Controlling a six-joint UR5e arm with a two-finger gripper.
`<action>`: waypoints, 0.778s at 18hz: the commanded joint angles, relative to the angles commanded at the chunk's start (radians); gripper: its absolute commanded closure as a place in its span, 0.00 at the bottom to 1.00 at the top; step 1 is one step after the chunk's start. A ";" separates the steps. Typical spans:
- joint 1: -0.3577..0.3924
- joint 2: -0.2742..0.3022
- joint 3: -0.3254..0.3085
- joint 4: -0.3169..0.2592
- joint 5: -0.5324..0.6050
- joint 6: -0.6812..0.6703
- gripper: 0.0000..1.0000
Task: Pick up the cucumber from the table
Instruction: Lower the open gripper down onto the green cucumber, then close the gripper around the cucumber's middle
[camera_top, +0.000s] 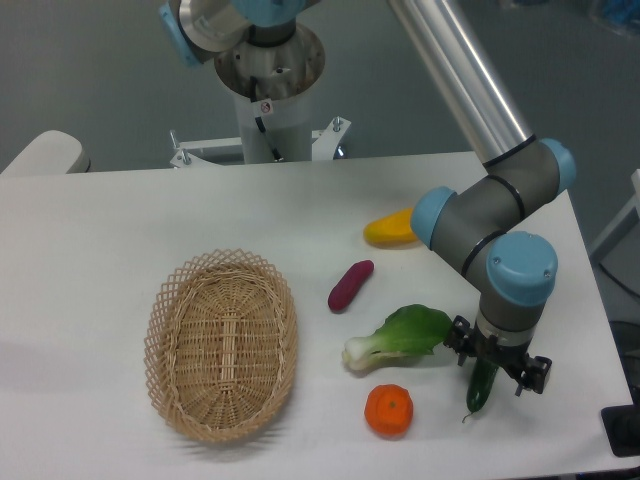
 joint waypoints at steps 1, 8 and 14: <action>0.000 0.000 0.000 -0.002 0.000 0.000 0.00; 0.005 -0.003 -0.018 0.006 0.003 0.000 0.25; 0.006 -0.002 -0.018 0.006 0.003 0.002 0.64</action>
